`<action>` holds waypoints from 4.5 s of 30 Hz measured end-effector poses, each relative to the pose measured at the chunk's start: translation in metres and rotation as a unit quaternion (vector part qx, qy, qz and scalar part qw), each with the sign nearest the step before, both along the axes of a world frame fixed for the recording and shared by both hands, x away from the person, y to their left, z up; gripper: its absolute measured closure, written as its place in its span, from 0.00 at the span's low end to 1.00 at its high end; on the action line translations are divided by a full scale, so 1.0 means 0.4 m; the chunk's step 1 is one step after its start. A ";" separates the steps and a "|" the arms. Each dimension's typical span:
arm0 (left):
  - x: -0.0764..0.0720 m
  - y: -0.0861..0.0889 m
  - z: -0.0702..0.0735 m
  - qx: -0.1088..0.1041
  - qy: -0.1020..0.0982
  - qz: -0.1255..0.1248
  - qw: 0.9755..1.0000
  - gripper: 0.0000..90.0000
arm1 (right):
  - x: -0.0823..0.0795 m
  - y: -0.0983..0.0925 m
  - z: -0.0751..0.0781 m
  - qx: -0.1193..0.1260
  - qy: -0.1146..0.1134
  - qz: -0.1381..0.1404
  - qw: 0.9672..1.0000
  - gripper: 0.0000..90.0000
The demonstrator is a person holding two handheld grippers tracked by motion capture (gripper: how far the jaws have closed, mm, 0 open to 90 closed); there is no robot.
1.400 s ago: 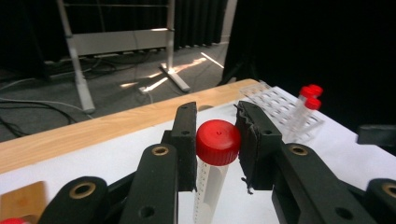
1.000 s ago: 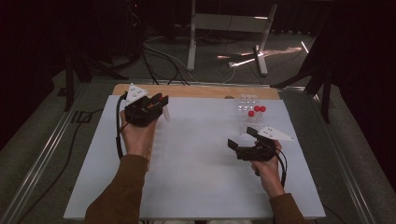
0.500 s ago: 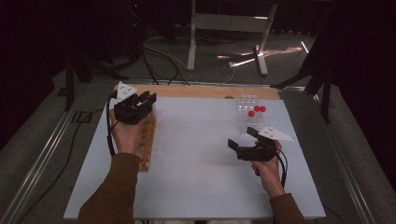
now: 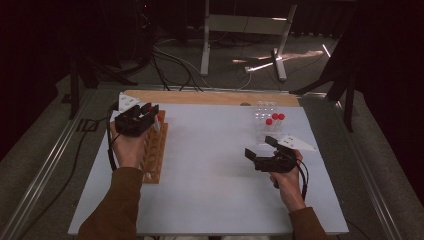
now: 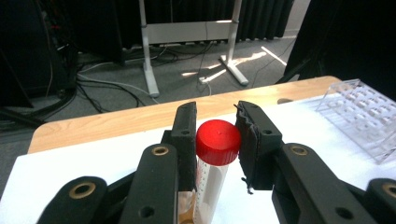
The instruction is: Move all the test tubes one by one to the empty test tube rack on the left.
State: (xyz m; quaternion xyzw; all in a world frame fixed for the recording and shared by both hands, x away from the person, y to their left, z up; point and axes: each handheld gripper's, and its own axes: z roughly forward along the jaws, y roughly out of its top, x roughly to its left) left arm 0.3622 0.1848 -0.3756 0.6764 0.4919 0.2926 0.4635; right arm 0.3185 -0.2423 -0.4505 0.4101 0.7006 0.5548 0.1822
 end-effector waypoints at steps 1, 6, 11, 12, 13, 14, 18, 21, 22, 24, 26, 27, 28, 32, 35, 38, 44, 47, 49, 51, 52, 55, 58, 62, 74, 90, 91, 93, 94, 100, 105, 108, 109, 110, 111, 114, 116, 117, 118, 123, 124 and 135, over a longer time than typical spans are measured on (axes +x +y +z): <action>-0.001 0.003 -0.004 0.001 0.002 0.001 1.000 0.79 | 0.000 0.000 0.000 0.000 0.000 0.000 1.000 0.00; 0.000 0.013 -0.026 -0.002 0.009 0.007 1.000 0.79 | 0.000 0.000 0.000 -0.001 0.000 0.001 1.000 0.00; 0.004 0.014 -0.045 -0.002 0.016 0.011 1.000 0.79 | 0.001 -0.001 -0.001 -0.001 -0.001 0.001 1.000 0.00; 0.005 0.014 -0.049 -0.003 0.017 0.011 1.000 0.79 | 0.001 -0.001 -0.001 -0.001 -0.001 0.001 1.000 0.00; 0.005 0.014 -0.053 -0.004 0.018 0.012 1.000 0.79 | 0.001 -0.001 -0.001 0.000 -0.001 0.001 1.000 0.00; 0.005 0.014 -0.057 -0.003 0.020 0.013 1.000 0.79 | 0.001 -0.002 -0.001 -0.001 -0.001 0.001 1.000 0.00; 0.007 0.014 -0.074 -0.002 0.025 0.014 1.000 0.79 | 0.001 -0.002 -0.001 -0.001 -0.001 0.001 1.000 0.00; 0.009 0.013 -0.085 -0.001 0.030 0.015 0.999 0.79 | 0.001 -0.002 -0.001 0.000 -0.001 0.001 1.000 0.00; 0.009 0.013 -0.088 -0.001 0.031 0.014 0.999 0.79 | 0.001 -0.002 -0.001 0.000 -0.001 0.001 1.000 0.00; 0.010 0.011 -0.096 -0.001 0.035 0.014 0.999 0.79 | 0.000 -0.002 -0.001 0.000 -0.001 0.001 1.000 0.00; 0.010 0.011 -0.103 -0.001 0.037 0.016 0.999 0.78 | 0.000 -0.002 -0.001 0.000 -0.001 0.001 1.000 0.00; 0.011 0.011 -0.106 -0.004 0.039 0.016 0.999 0.78 | 0.000 -0.002 -0.001 0.000 -0.001 0.001 1.000 0.00; 0.011 0.011 -0.110 -0.003 0.040 0.017 0.999 0.78 | 0.000 -0.002 -0.001 0.001 -0.001 0.001 1.000 0.00; 0.011 0.012 -0.123 -0.006 0.047 0.017 0.999 0.78 | 0.000 -0.003 -0.001 0.002 -0.001 0.000 1.000 0.00; 0.012 0.013 -0.132 -0.009 0.052 0.018 0.998 0.78 | -0.001 -0.003 -0.001 0.001 -0.001 0.000 1.000 0.00; 0.013 0.013 -0.138 -0.009 0.055 0.019 0.998 0.78 | 0.000 -0.002 -0.001 0.002 -0.001 0.001 1.000 0.00; 0.015 0.010 -0.147 -0.008 0.060 0.016 0.998 0.78 | -0.001 -0.003 -0.001 0.003 -0.001 0.001 1.000 0.00; 0.015 0.009 -0.153 -0.007 0.061 0.014 0.998 0.78 | -0.001 -0.002 0.000 0.003 -0.002 0.001 1.000 0.00; 0.013 0.011 -0.157 -0.007 0.060 0.012 0.998 0.77 | -0.001 -0.003 0.000 0.003 -0.002 0.001 1.000 0.00; 0.013 0.013 -0.159 -0.007 0.062 0.012 0.998 0.76 | -0.001 -0.003 0.000 0.003 -0.004 0.001 1.000 0.00; 0.013 0.014 -0.160 -0.008 0.061 0.011 0.998 0.74 | -0.001 -0.004 0.000 0.003 -0.004 0.001 1.000 0.00; 0.007 0.019 -0.157 -0.017 0.057 0.013 0.998 0.63 | -0.001 -0.005 0.001 0.004 -0.004 0.000 1.000 0.00; -0.005 0.024 -0.150 -0.025 0.052 0.020 0.998 0.43 | -0.001 -0.007 0.001 0.005 -0.004 -0.002 1.000 0.00; -0.035 0.034 -0.141 -0.045 0.039 0.015 0.998 0.23 | -0.001 -0.009 0.001 0.005 -0.004 -0.004 1.000 0.00; -0.133 0.064 -0.135 -0.096 0.008 -0.001 0.995 0.17 | 0.001 -0.011 0.000 0.000 -0.006 -0.008 1.000 0.00; -0.171 0.056 -0.121 -0.094 -0.019 -0.009 0.995 0.01 | 0.018 -0.044 0.054 -0.006 -0.028 -0.041 0.999 0.00; -0.174 0.058 -0.118 -0.096 -0.023 -0.007 0.995 0.01 | 0.024 -0.046 0.058 -0.009 -0.032 -0.043 0.999 0.00; -0.179 0.061 -0.114 -0.098 -0.027 -0.004 0.995 0.01 | 0.038 -0.050 0.061 -0.018 -0.033 -0.055 0.998 0.00; -0.181 0.061 -0.114 -0.098 -0.028 -0.002 0.995 0.01 | 0.047 -0.052 0.061 -0.024 -0.033 -0.061 0.997 0.00; -0.179 0.066 -0.122 -0.094 -0.022 0.006 0.995 0.01 | 0.089 -0.068 0.035 -0.043 -0.036 -0.117 0.992 0.16; -0.180 0.072 -0.123 -0.092 -0.014 0.017 0.996 0.01 | 0.123 -0.063 0.009 -0.059 -0.026 -0.137 0.989 0.33; -0.181 0.076 -0.122 -0.096 -0.014 0.018 0.995 0.01 | 0.142 -0.055 -0.010 -0.078 -0.017 -0.148 0.986 0.45; -0.181 0.077 -0.122 -0.097 -0.014 0.018 0.995 0.01 | 0.148 -0.055 -0.017 -0.082 -0.013 -0.151 0.985 0.48; -0.181 0.078 -0.123 -0.098 -0.013 0.019 0.995 0.01 | 0.153 -0.054 -0.023 -0.084 -0.009 -0.156 0.984 0.51; -0.181 0.078 -0.123 -0.098 -0.012 0.020 0.995 0.01 | 0.159 -0.055 -0.029 -0.083 -0.004 -0.160 0.984 0.54; -0.180 0.082 -0.122 -0.113 -0.009 0.017 0.993 0.01 | 0.170 -0.052 -0.044 -0.098 0.001 -0.172 0.980 0.64; -0.181 0.081 -0.118 -0.114 -0.012 0.017 0.993 0.01 | 0.176 -0.045 -0.051 -0.114 0.002 -0.176 0.978 0.68; -0.182 0.080 -0.117 -0.112 -0.012 0.016 0.993 0.01 | 0.179 -0.044 -0.053 -0.117 0.002 -0.178 0.977 0.71; -0.182 0.080 -0.116 -0.112 -0.013 0.015 0.994 0.01 | 0.182 -0.043 -0.056 -0.116 0.004 -0.178 0.977 0.73; -0.180 0.080 -0.123 -0.113 -0.009 0.019 0.993 0.01 | 0.191 -0.040 -0.067 -0.123 0.008 -0.185 0.975 0.77; -0.180 0.082 -0.125 -0.113 -0.007 0.019 0.993 0.01 | 0.193 -0.041 -0.069 -0.122 0.011 -0.185 0.975 0.79; -0.180 0.078 -0.124 -0.110 -0.009 0.017 0.994 0.01 | 0.197 -0.044 -0.072 -0.114 0.010 -0.187 0.976 0.82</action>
